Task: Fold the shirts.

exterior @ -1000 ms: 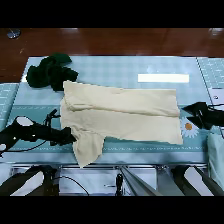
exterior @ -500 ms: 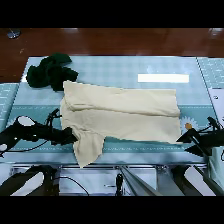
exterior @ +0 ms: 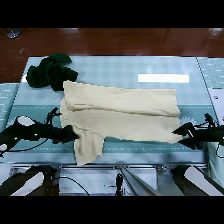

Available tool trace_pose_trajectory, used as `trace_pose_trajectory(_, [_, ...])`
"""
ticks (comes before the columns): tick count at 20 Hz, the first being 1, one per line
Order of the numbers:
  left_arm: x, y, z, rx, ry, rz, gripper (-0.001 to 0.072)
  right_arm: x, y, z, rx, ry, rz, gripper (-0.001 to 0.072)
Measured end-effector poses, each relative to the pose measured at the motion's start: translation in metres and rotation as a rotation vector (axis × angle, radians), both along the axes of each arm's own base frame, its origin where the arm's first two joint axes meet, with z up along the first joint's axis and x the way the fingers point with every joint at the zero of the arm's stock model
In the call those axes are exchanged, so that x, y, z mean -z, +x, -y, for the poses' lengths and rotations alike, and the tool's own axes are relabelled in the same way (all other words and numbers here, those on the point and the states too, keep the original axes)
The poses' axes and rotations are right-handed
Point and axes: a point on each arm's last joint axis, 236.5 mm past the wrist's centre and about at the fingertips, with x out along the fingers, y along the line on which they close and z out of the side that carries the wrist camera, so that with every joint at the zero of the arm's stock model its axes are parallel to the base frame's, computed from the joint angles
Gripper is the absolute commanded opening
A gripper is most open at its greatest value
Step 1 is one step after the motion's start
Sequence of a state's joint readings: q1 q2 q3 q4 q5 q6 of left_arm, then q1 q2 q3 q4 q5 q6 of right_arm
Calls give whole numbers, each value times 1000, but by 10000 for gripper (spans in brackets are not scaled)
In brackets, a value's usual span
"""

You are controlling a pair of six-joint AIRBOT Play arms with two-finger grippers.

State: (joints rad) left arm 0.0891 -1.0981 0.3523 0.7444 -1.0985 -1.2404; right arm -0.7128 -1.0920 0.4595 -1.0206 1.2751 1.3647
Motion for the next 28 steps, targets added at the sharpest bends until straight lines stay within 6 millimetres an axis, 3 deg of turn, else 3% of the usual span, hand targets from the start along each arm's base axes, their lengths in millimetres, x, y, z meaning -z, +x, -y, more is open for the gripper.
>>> trace_pose_trajectory(1, [-1,1,1,-4,-4,1,24,0,5,0,10,1,20,533])
trace_pose_trajectory(2, [-1,2,1,-6,-6,3,23,1,9,3,15,-11,37,363])
trace_pose_trajectory(3, [-1,2,1,-9,-8,5,23,4,13,7,18,-30,51,145])
trace_pose_trajectory(4, [-2,3,2,-11,-10,5,24,3,15,6,19,-26,64,21])
trace_pose_trajectory(8, [-7,12,1,-17,-13,25,24,-5,18,-5,-15,24,99,21])
trace_pose_trajectory(11, [-27,36,-4,-19,-26,85,24,-15,28,-4,-17,36,140,21])
trace_pose_trajectory(15, [-67,94,-21,-80,-20,230,23,-41,60,5,6,37,245,21])
trace_pose_trajectory(18, [-86,145,-31,-138,-2,312,23,-60,90,14,45,35,342,21])
trace_pose_trajectory(23, [-91,214,-32,-174,-9,326,23,-72,143,14,-15,43,438,21])
trace_pose_trajectory(28, [-91,262,-35,-229,-19,317,23,-73,195,25,-12,32,452,21])
